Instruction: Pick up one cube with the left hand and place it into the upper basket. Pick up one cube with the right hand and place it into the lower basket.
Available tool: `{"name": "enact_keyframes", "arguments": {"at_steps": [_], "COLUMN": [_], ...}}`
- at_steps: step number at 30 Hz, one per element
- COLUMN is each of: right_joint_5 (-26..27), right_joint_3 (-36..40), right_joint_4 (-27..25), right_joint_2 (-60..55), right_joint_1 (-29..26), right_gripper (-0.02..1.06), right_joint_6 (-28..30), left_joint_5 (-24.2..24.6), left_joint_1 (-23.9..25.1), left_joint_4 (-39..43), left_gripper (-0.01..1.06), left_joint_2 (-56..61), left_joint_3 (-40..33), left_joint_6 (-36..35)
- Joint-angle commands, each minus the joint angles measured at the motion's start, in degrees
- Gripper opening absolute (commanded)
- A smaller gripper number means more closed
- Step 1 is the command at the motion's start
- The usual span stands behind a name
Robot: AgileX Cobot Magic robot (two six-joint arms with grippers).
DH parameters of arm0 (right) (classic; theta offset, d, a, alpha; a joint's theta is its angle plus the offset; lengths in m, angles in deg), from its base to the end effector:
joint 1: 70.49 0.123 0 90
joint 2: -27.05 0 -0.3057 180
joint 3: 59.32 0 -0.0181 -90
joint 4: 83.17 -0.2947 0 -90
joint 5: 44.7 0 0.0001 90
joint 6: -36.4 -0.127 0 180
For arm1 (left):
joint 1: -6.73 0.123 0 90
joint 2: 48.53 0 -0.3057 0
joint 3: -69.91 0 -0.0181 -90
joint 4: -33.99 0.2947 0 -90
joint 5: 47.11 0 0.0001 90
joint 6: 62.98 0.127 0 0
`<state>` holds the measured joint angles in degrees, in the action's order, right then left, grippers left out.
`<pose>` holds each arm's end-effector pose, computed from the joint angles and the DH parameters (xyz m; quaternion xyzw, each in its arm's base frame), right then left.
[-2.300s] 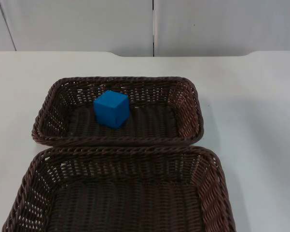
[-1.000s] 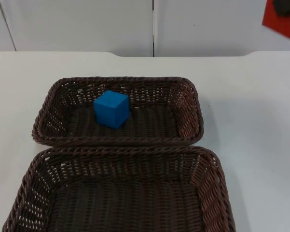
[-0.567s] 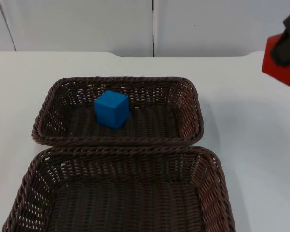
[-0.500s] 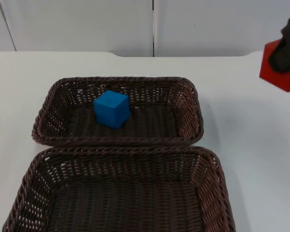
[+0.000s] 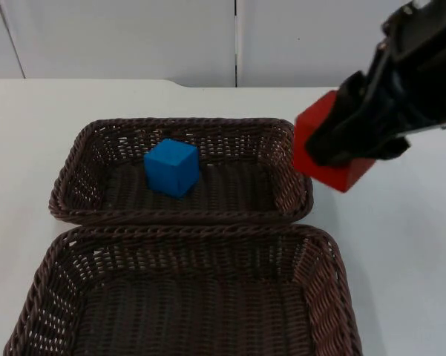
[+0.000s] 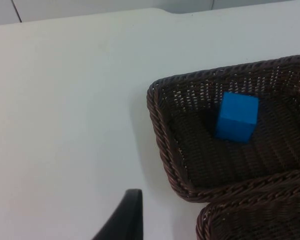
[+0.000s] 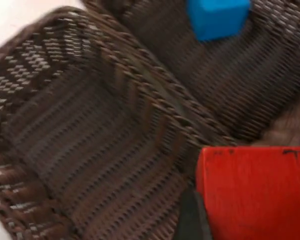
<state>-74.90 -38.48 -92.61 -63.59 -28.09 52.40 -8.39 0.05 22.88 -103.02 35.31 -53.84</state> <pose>0.2612 0.2527 0.2387 -0.4125 0.8479 0.1355 0.3042 0.2138 -0.0405 0.3182 0.0822 0.8910 -0.0782 0.4396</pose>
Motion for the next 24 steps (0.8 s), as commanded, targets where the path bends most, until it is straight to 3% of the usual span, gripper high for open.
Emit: {"name": "enact_keyframes", "arguments": {"at_steps": [1,13,19,24], "right_joint_5": [1.43,3.92,6.57,11.89], "right_joint_3": [0.09,0.09,0.09,-0.02], "right_joint_4": [-0.10,-0.15,-0.58,-1.78], "right_joint_2": [-0.20,-6.79,-9.39,-12.88], "right_joint_1": [1.43,10.43,11.58,11.62], "right_gripper": [0.00,0.00,0.00,0.00], "right_joint_6": [0.39,0.28,0.18,0.18], "left_joint_5": [0.39,0.39,0.39,0.39], "left_joint_1": [0.18,0.18,0.18,0.18], "left_joint_4": [-0.27,-0.27,-0.27,-0.37], "left_gripper": [1.05,1.05,1.05,1.05], "left_joint_2": [0.29,0.29,0.29,0.29], "left_joint_3": [-0.14,-0.14,-0.14,-0.14], "left_joint_6": [0.00,0.00,0.00,0.00]}}
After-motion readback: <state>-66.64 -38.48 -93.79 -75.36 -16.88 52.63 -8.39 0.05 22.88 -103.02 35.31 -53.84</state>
